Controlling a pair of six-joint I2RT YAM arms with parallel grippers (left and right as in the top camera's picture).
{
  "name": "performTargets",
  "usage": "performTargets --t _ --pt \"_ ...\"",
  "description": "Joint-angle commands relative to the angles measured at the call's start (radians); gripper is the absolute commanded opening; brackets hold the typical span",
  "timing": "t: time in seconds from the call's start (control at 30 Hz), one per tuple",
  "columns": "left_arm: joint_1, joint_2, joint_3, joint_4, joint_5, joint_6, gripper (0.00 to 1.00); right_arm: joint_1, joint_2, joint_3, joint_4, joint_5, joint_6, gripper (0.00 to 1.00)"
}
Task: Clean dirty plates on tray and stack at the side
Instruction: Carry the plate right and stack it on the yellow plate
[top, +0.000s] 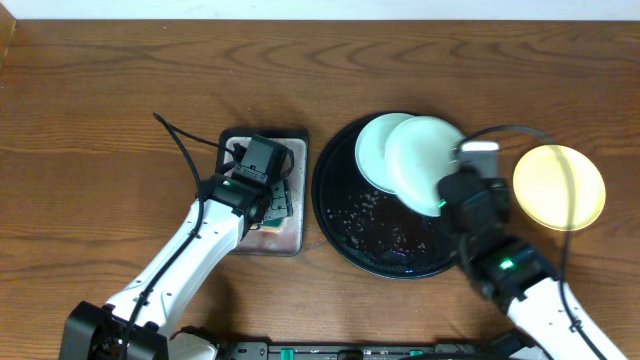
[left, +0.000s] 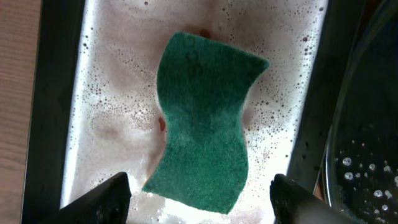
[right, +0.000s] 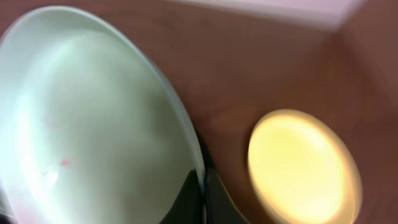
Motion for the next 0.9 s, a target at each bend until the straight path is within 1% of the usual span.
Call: performTargets --t 0.0,0.03,0.13,0.27,0.37,0.5,0.63,0.73,0.87 --pt "0.002 0.006 -0.007 -0.001 0.002 -0.005 0.73 -0.213 -0.002 0.023 -0.017 -0.312 0.241 0.01" --pt "0.002 0.006 -0.007 0.0 0.002 -0.005 0.73 -0.32 0.0 0.023 -0.026 -0.392 0.254 0.01" --pt "0.002 0.006 -0.007 0.0 0.002 -0.005 0.73 -0.502 0.015 0.022 -0.04 -0.508 0.288 0.01" --pt "0.002 0.006 -0.007 0.0 0.002 -0.005 0.73 -0.72 0.069 0.022 -0.043 -0.619 0.364 0.01" --pt "0.002 0.006 -0.007 0.0 0.002 -0.005 0.73 -0.846 0.132 0.022 -0.04 -0.669 0.425 0.01" --pt "0.002 0.006 -0.007 0.0 0.002 -0.005 0.73 -0.975 0.224 0.022 -0.008 -0.732 0.448 0.01" --pt "0.002 0.006 -0.007 -0.001 0.002 -0.005 0.73 -1.085 0.313 0.022 0.021 -0.789 0.546 0.01" --pt "0.002 0.006 -0.007 0.0 0.002 -0.005 0.73 -1.142 0.366 0.022 0.066 -0.854 0.552 0.01" --pt "0.002 0.006 -0.007 0.0 0.002 -0.005 0.73 -1.183 0.401 0.022 0.076 -0.858 0.551 0.01"
